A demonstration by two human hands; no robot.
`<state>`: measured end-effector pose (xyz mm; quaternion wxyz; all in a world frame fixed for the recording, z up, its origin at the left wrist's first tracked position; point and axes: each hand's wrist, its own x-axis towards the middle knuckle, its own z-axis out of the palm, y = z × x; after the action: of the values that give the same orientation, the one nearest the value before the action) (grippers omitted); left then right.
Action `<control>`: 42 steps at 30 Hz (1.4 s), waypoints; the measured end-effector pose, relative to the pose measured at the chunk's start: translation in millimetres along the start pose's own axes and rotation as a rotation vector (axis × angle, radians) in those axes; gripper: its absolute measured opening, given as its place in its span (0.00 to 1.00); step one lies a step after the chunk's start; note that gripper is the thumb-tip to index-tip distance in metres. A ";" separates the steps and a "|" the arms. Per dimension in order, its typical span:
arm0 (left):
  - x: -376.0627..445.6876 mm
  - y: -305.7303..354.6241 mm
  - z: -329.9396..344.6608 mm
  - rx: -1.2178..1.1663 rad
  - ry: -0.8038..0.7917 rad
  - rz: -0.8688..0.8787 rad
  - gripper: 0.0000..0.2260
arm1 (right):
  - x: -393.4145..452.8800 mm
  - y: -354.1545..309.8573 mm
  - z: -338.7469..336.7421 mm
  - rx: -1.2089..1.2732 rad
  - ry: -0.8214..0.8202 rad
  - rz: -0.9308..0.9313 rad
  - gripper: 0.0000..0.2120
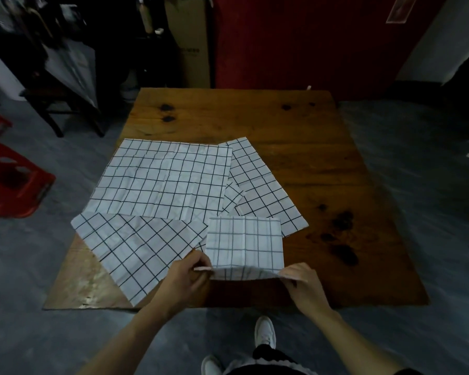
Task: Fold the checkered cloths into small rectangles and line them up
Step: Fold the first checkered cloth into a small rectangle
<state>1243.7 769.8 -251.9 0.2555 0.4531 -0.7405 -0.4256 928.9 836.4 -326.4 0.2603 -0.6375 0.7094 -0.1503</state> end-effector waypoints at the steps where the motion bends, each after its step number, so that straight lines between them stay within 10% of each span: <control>1: 5.0 0.3 0.7 -0.006 0.034 -0.053 0.07 | 0.5 -0.6 0.2 0.004 0.024 0.013 0.06; 8: 42.7 7.7 6.9 -0.181 0.117 -0.300 0.06 | 6.1 -1.1 1.0 0.119 0.010 0.195 0.03; 15: 44.4 -37.3 21.8 0.049 -0.074 -0.559 0.39 | 13.3 -5.5 -1.8 0.206 0.045 0.257 0.07; 42: 34.4 -41.0 33.7 -0.137 -0.025 -0.537 0.31 | 2.6 -1.9 -19.2 0.394 0.082 0.499 0.15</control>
<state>1220.8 743.4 -304.6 0.1545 0.6094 -0.5665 -0.5327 919.6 831.2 -310.1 0.3788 -0.3743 0.8111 -0.2419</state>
